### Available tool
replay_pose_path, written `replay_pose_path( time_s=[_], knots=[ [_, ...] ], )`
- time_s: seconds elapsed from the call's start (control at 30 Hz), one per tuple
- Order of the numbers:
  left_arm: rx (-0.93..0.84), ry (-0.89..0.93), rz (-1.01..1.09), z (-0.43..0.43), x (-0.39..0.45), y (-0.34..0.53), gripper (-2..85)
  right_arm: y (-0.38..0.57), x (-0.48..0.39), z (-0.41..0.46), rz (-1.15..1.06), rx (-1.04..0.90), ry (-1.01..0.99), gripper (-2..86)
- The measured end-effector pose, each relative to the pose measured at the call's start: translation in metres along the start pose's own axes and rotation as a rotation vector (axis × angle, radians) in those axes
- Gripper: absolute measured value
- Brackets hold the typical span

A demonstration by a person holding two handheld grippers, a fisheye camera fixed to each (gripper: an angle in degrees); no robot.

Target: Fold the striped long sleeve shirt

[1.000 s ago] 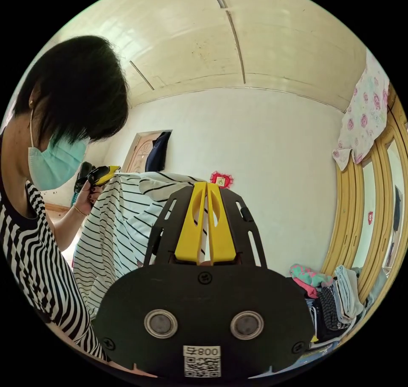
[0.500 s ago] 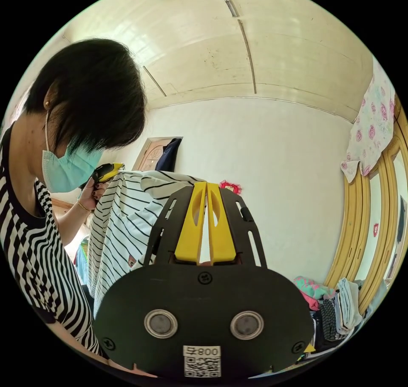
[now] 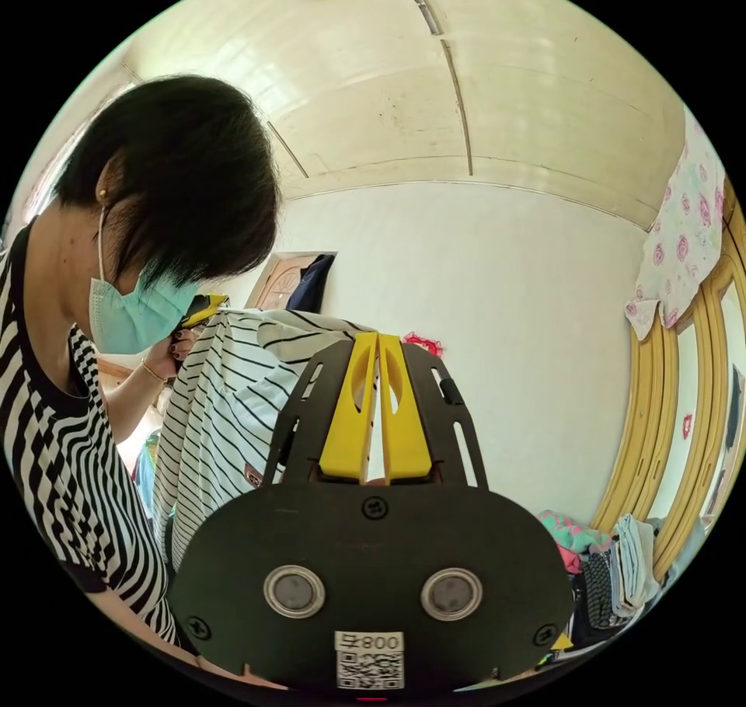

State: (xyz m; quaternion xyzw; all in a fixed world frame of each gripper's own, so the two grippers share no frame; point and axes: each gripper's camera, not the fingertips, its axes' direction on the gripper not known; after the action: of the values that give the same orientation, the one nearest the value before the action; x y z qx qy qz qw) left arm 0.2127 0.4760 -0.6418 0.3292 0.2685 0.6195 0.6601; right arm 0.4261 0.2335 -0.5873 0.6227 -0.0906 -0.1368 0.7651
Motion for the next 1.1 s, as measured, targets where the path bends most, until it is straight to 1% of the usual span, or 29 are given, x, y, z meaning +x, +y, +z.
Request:
replay_pose_path(
  time_s=[0.17, 0.27, 0.33, 0.37, 0.4, 0.43, 0.47, 0.53, 0.57, 0.63, 0.67, 0.7, 0.73, 0.77, 0.83, 0.87, 0.9, 0.97, 1.07, 1.1],
  knots=[
    [-0.047, -0.034, -0.016, 0.038, -0.043, 0.002, 1.5, 0.010, 0.006, 0.059, 0.013, -0.036, -0.017, 0.0],
    [-0.095, -0.058, -0.053, 0.070, -0.083, 0.008, 1.6, 0.022, 0.020, 0.120, 0.041, -0.084, -0.041, -0.1],
    [-0.135, -0.083, -0.087, 0.093, -0.113, 0.014, 1.6, 0.037, 0.036, 0.187, 0.074, -0.152, -0.061, 0.0],
    [-0.166, -0.098, -0.117, 0.110, -0.137, 0.020, 1.6, 0.042, 0.041, 0.206, 0.085, -0.175, -0.070, 0.0],
    [-0.184, -0.106, -0.136, 0.119, -0.149, 0.024, 1.7, 0.054, 0.050, 0.248, 0.105, -0.223, -0.082, 0.0],
    [-0.224, -0.118, -0.179, 0.138, -0.177, 0.034, 1.7, 0.069, 0.059, 0.293, 0.124, -0.281, -0.092, 0.0],
    [-0.266, -0.133, -0.226, 0.158, -0.206, 0.046, 1.8, 0.078, 0.063, 0.317, 0.133, -0.314, -0.098, 0.0],
    [-0.331, -0.164, -0.302, 0.189, -0.251, 0.069, 1.9, 0.124, 0.083, 0.422, 0.194, -0.463, -0.143, 0.0],
    [-0.386, -0.203, -0.349, 0.211, -0.281, 0.087, 2.0, 0.139, 0.088, 0.450, 0.217, -0.498, -0.159, 0.1],
    [-0.468, -0.240, -0.438, 0.243, -0.329, 0.121, 2.4, 0.210, 0.104, 0.564, 0.315, -0.653, -0.222, 0.1],
    [-0.528, -0.273, -0.489, 0.264, -0.361, 0.148, 2.7, 0.232, 0.107, 0.593, 0.341, -0.703, -0.230, 0.2],
    [-0.561, -0.294, -0.517, 0.275, -0.377, 0.162, 2.9, 0.277, 0.111, 0.648, 0.402, -0.806, -0.251, 0.2],
    [-0.651, -0.327, -0.575, 0.294, -0.408, 0.194, 3.5, 0.325, 0.111, 0.697, 0.442, -0.918, -0.262, 0.2],
    [-0.724, -0.355, -0.689, 0.308, -0.437, 0.231, 4.2, 0.351, 0.109, 0.718, 0.465, -0.984, -0.244, 0.3],
    [-0.799, -0.357, -0.828, 0.320, -0.467, 0.283, 5.7, 0.449, 0.099, 0.775, 0.534, -1.238, -0.142, 0.2],
    [-0.825, -0.380, -0.903, 0.320, -0.478, 0.313, 6.3, 0.470, 0.094, 0.782, 0.537, -1.287, -0.135, 0.1],
    [-0.822, -0.378, -0.934, 0.318, -0.481, 0.326, 6.6, 0.507, 0.084, 0.787, 0.546, -1.348, -0.143, 0.2],
    [-0.822, -0.328, -1.022, 0.304, -0.481, 0.371, 7.4, 0.548, 0.069, 0.776, 0.585, -1.373, -0.187, 0.6],
    [-0.903, -0.335, -1.113, 0.277, -0.461, 0.412, 8.4, 0.589, 0.033, 0.730, 0.635, -1.393, -0.265, 2.2],
    [-0.930, -0.338, -1.134, 0.273, -0.456, 0.419, 8.7, 0.600, 0.012, 0.708, 0.635, -1.430, -0.301, 3.0]
  ],
)
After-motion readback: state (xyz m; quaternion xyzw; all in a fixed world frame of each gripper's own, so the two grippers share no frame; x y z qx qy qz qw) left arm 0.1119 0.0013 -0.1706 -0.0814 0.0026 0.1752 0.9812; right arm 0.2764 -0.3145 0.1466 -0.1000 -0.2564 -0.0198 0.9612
